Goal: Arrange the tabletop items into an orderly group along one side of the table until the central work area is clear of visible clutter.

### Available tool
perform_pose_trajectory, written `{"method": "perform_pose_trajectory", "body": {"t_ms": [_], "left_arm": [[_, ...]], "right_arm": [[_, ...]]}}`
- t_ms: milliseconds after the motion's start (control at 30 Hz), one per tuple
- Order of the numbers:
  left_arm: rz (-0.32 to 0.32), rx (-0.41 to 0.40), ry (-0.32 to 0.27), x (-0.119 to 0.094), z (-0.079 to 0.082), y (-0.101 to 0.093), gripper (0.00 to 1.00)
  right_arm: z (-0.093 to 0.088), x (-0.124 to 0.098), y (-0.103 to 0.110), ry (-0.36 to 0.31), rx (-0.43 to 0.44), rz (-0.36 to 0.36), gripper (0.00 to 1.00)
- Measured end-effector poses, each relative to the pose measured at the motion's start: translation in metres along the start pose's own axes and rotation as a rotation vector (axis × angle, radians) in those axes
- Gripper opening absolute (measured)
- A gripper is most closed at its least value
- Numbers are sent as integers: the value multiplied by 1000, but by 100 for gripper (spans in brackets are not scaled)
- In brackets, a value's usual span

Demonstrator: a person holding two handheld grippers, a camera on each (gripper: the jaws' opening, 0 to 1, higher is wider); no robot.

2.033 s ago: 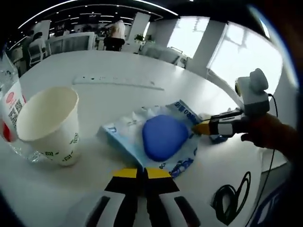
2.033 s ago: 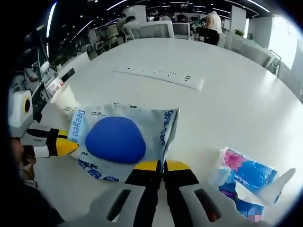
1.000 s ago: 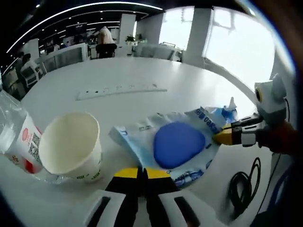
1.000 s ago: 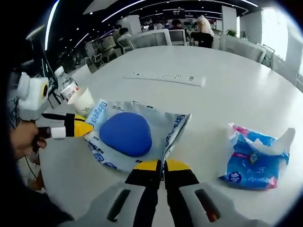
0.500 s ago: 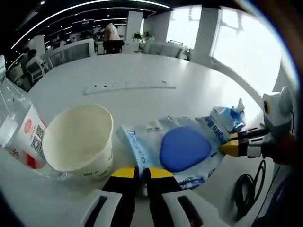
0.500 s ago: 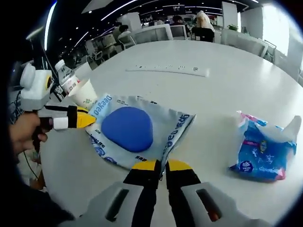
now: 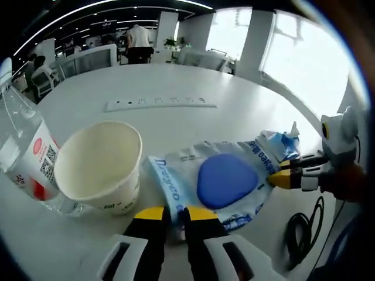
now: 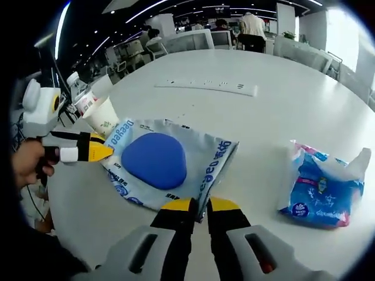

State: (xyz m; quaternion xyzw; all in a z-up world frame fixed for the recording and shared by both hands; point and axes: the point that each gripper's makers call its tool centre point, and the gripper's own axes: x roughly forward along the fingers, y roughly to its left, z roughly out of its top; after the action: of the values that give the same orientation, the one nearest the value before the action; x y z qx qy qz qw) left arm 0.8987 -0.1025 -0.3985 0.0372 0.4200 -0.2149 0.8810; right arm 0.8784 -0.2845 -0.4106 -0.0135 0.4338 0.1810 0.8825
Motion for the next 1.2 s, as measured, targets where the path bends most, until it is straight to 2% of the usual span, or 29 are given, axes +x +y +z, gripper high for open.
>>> {"method": "perform_pose_trajectory", "body": {"t_ms": [333, 467, 667, 800, 1067, 1133, 1200], "left_arm": [[-4, 21, -1, -7, -2, -4, 14], [-3, 16, -9, -9, -2, -5, 22], [-6, 23, -54, -24, 13, -17, 31], [-16, 27, -51, -23, 9, -21, 34], [-42, 38, -52, -28, 11, -38, 42], [-84, 9, -33, -26, 11, -46, 46], [-96, 12, -32, -25, 15, -51, 50]], "right_arm": [[3, -5, -7, -4, -20, -19, 9], [7, -9, -7, -17, -12, -18, 12], [15, -18, -6, -39, -19, -8, 15], [22, -24, -3, -64, -10, 1, 17], [34, -43, -10, -116, -2, -6, 27], [35, -50, -14, -126, 6, -11, 32], [35, -53, -20, -136, 20, -13, 36]]}}
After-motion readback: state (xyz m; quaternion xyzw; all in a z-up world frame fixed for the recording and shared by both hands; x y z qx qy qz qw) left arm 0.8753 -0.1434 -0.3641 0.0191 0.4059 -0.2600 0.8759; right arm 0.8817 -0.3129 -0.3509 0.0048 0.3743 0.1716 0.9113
